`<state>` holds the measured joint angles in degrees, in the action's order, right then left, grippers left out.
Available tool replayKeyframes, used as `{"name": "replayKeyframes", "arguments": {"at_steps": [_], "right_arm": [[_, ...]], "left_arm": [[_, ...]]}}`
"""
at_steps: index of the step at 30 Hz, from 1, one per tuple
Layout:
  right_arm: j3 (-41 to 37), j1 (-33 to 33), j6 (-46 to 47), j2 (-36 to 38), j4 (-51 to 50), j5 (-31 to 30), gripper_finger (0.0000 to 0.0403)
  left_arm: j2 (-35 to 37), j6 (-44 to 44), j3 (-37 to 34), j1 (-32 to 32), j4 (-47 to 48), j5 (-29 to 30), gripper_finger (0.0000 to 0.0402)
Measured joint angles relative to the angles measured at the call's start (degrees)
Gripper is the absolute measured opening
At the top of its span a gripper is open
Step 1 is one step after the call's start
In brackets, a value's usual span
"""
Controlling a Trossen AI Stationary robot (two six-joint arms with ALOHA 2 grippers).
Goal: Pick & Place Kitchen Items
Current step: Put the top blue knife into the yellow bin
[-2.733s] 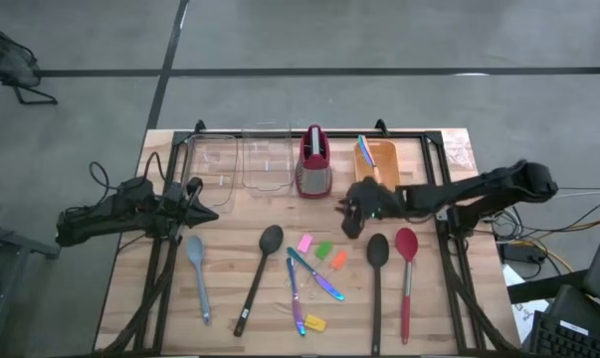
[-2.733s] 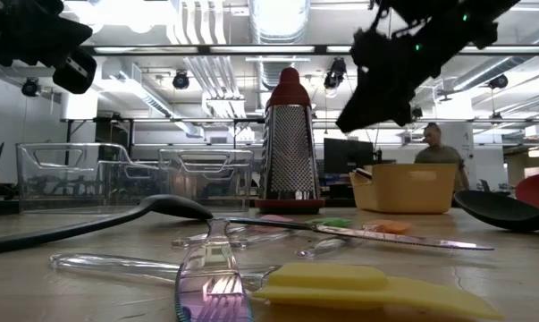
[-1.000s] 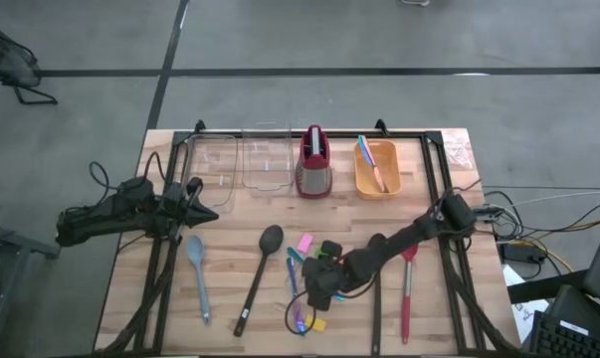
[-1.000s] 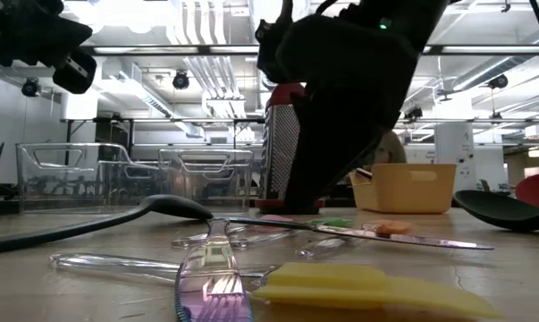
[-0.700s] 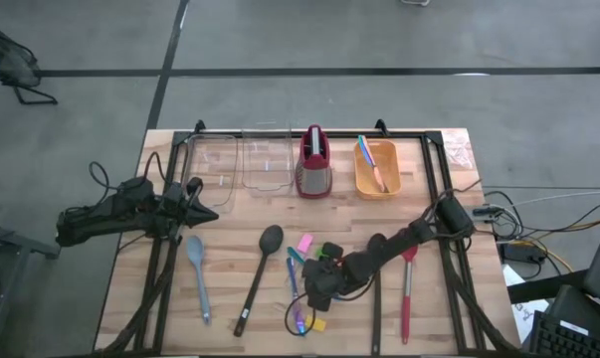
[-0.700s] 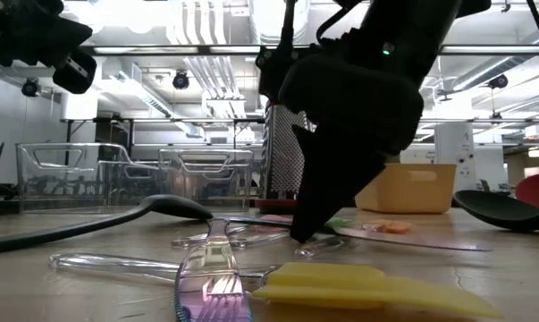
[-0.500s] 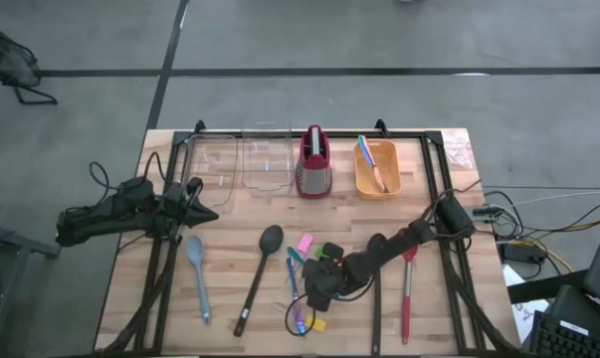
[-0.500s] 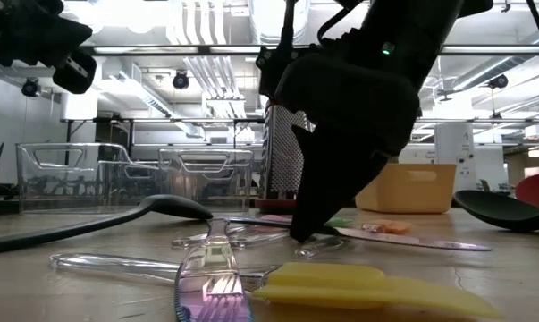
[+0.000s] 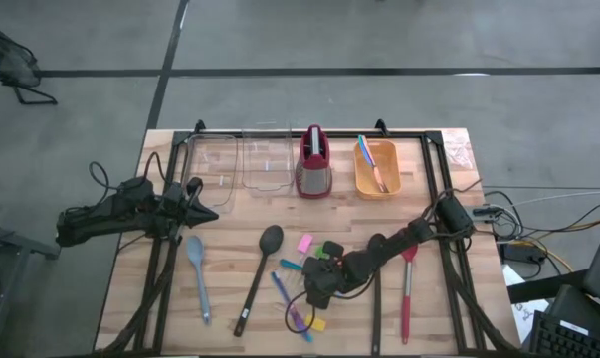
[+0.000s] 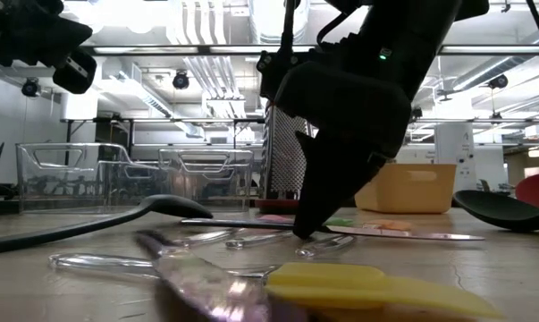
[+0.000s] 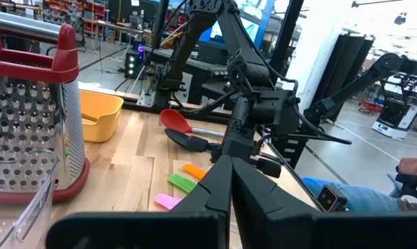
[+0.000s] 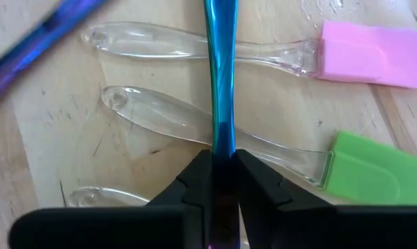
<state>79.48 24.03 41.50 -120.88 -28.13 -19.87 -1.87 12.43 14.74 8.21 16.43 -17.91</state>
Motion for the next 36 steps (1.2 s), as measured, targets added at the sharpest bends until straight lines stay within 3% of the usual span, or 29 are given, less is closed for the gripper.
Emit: {"name": "replayKeyframes", "arguments": {"at_steps": [36], "right_arm": [[-0.11, -0.04, -1.58, 5.04, -5.54, -4.33, 0.0043]], "left_arm": [[0.0, 0.02, 0.0, -0.02, 0.07, -0.02, 0.0012]]}}
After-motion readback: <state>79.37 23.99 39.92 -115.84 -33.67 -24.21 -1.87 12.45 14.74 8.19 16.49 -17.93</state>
